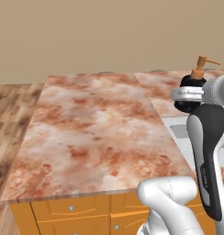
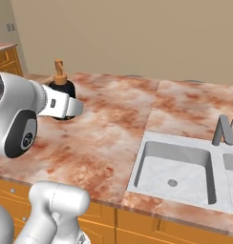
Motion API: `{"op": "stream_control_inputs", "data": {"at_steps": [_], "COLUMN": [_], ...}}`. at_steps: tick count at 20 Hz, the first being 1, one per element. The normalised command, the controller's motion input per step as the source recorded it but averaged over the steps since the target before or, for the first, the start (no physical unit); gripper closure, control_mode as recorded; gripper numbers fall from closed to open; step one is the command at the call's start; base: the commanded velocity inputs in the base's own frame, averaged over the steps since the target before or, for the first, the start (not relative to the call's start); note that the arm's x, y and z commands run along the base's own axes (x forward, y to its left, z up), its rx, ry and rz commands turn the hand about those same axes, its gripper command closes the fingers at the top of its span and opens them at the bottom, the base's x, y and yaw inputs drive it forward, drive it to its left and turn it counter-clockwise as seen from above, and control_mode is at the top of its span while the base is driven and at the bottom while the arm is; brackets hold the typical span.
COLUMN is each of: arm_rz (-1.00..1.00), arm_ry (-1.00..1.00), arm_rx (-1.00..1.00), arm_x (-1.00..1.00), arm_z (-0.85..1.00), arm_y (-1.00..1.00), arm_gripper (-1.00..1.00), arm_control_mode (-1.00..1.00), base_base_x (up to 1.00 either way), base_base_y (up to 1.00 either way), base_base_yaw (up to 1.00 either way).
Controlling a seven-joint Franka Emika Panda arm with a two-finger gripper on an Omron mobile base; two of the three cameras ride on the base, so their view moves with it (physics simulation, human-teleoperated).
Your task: Locate and retrieve the soap dispenser and dish brush from the cabinet. Place them next to the sink.
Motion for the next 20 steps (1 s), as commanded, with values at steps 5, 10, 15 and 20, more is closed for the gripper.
{"op": "stream_control_inputs", "data": {"at_steps": [5, 10, 15, 20], "arm_rz": [0.04, 0.03, 0.03, 0.07], "arm_ry": [0.00, 0.00, -0.04, -0.07], "arm_rx": [0.00, 0.00, -0.08, -0.11], "arm_x": [0.30, 0.79, 0.81, 0.72], "arm_z": [-0.23, -0.70, -0.78, -0.69], "arm_y": [-0.10, -0.18, -0.17, -0.34], "arm_gripper": [1.00, 1.00, 1.00, 1.00], "arm_control_mode": [-1.00, -1.00, -1.00, -1.00], "base_base_x": [0.04, 0.00, 0.00, 0.00], "base_base_y": [0.00, 0.00, 0.00, 0.00], "base_base_yaw": [0.00, 0.00, 0.00, 0.00]}}
